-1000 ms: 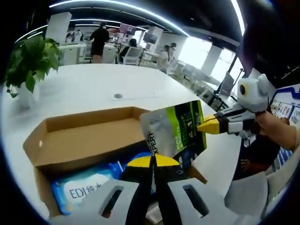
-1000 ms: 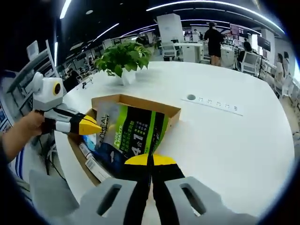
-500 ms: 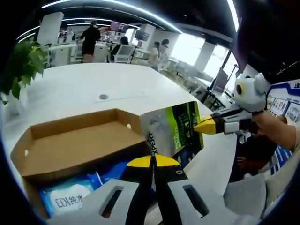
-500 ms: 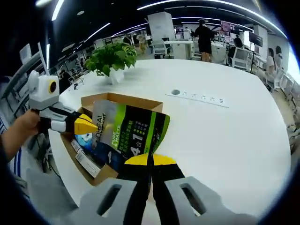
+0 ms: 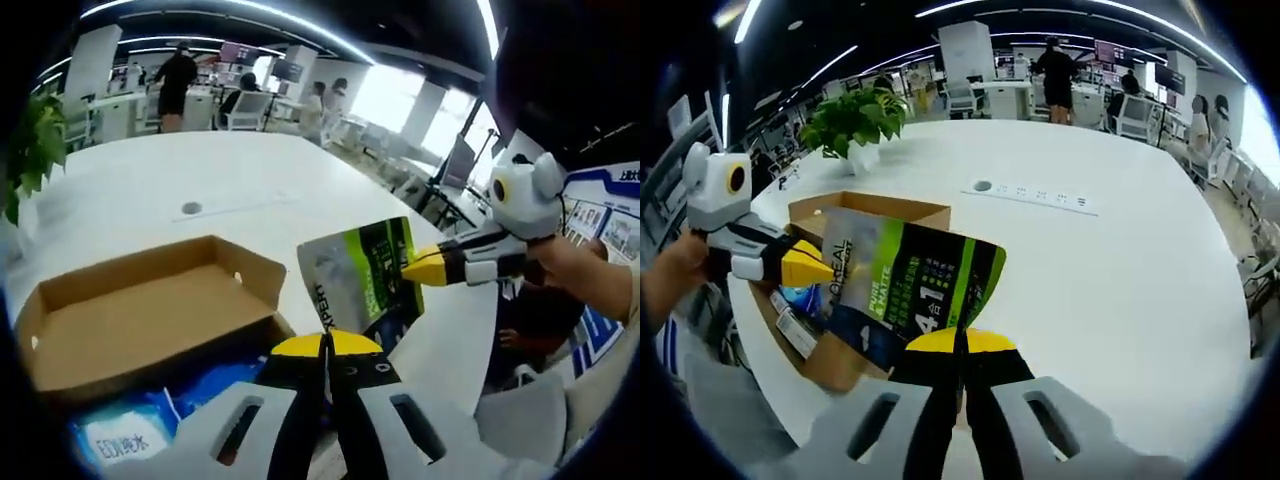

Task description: Operate the shoe box by opening the lid, removing the specified soft item, and placing it in the target area until the item is outside and the box remains undamaged.

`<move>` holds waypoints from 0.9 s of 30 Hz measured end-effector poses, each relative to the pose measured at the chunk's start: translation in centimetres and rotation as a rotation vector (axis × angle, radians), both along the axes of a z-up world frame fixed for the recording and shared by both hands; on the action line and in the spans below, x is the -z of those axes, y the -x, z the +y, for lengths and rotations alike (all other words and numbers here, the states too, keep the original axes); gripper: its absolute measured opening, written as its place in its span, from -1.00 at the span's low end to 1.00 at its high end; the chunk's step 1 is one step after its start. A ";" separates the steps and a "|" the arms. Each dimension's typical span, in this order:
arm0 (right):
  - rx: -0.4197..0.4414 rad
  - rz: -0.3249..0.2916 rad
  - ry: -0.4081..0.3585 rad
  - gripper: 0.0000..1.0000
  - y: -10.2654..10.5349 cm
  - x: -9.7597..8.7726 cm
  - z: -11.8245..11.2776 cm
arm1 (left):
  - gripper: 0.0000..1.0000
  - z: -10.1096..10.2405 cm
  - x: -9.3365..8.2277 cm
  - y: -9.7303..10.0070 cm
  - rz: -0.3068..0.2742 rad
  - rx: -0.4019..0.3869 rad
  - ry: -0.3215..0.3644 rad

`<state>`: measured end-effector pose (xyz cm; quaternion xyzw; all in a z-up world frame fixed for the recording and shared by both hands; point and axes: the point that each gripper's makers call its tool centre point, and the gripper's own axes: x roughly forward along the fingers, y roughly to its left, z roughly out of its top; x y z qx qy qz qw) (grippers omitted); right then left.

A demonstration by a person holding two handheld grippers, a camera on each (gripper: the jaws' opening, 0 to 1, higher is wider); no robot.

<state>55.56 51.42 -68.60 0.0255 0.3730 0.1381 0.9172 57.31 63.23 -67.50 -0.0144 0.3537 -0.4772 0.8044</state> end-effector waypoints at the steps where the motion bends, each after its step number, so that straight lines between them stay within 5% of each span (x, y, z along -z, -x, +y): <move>1: 0.002 0.004 0.004 -1.00 0.0 0.2 -0.2 | -1.00 -0.2 0.1 0.1 0.001 0.005 -0.001; 8: 0.022 0.017 0.020 -1.00 0.1 1.0 -1.7 | -1.00 -1.6 0.8 0.2 0.004 0.037 -0.015; 27: 0.062 0.051 0.067 -1.00 -0.2 4.1 -4.1 | -1.00 -4.4 4.6 0.2 -0.036 0.175 -0.192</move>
